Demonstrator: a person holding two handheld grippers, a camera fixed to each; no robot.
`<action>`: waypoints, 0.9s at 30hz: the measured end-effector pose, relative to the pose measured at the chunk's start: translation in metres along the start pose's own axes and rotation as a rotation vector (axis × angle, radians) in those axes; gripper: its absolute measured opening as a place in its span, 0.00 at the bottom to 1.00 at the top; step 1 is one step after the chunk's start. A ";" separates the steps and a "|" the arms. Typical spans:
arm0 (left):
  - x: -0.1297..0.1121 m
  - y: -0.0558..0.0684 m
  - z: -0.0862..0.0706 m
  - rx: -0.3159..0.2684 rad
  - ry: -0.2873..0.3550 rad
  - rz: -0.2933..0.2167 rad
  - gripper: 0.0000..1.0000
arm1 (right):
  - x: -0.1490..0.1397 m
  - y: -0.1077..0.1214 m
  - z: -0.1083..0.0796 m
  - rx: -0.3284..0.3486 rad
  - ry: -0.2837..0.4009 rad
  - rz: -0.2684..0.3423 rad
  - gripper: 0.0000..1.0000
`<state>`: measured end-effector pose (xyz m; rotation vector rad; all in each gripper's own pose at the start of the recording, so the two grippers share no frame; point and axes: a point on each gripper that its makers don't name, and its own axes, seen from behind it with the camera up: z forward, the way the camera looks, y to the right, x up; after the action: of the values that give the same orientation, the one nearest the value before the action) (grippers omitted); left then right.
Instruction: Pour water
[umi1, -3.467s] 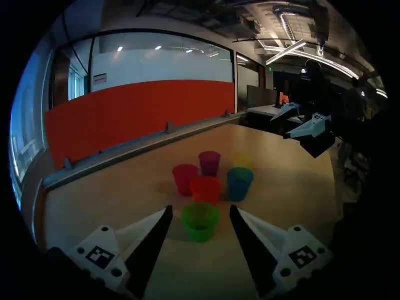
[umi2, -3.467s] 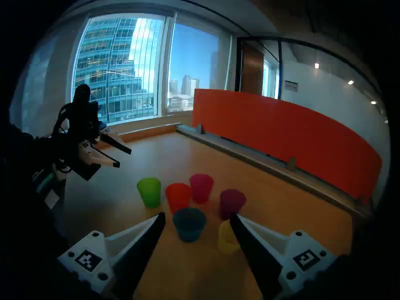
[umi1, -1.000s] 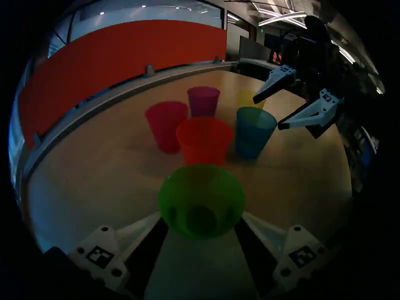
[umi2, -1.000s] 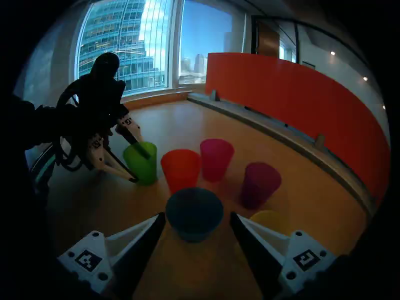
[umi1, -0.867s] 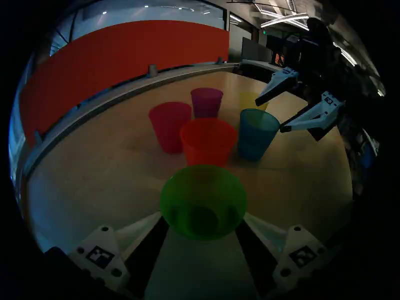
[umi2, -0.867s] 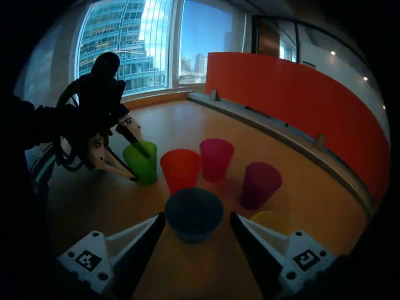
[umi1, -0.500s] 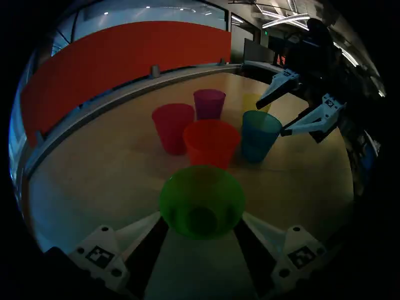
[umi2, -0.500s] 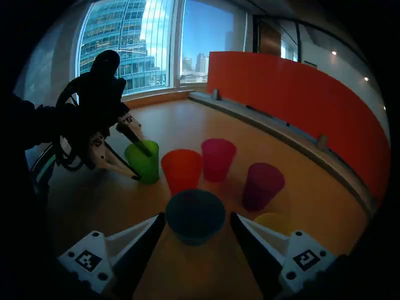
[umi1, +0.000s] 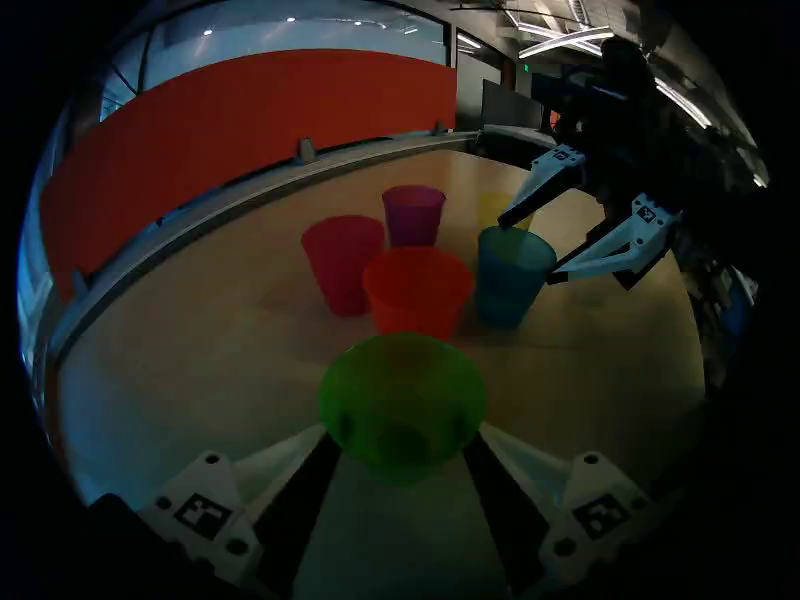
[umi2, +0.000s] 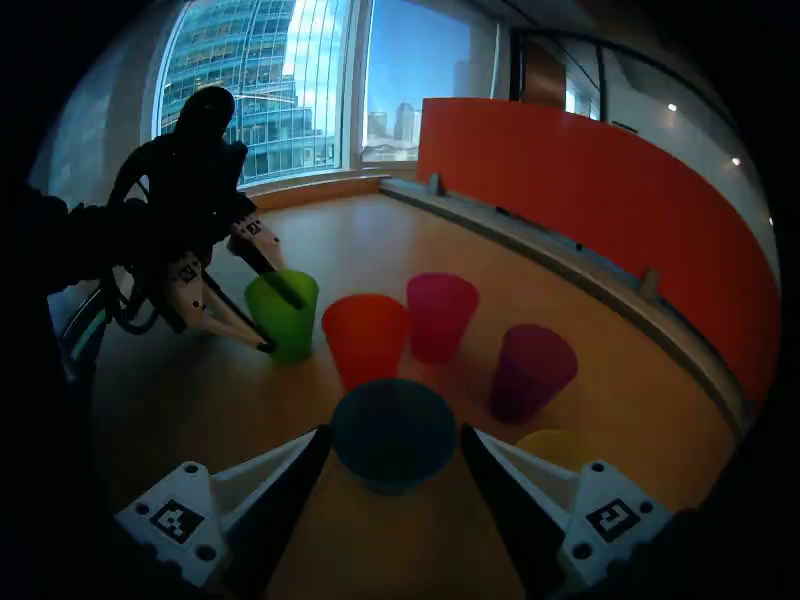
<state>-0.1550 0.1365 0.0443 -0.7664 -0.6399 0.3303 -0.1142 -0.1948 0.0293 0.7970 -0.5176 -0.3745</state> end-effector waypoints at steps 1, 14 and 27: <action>0.000 0.000 0.000 0.000 0.001 0.001 0.80 | -0.001 0.000 0.001 0.000 -0.002 -0.002 1.00; 0.007 0.001 -0.008 0.001 0.022 -0.002 0.80 | -0.009 0.001 0.017 -0.011 -0.027 -0.010 1.00; 0.013 -0.001 -0.015 0.010 0.040 -0.009 0.80 | -0.012 -0.001 0.023 -0.016 -0.026 0.009 0.92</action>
<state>-0.1358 0.1341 0.0420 -0.7581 -0.6036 0.3089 -0.1372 -0.2029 0.0388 0.7746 -0.5421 -0.3808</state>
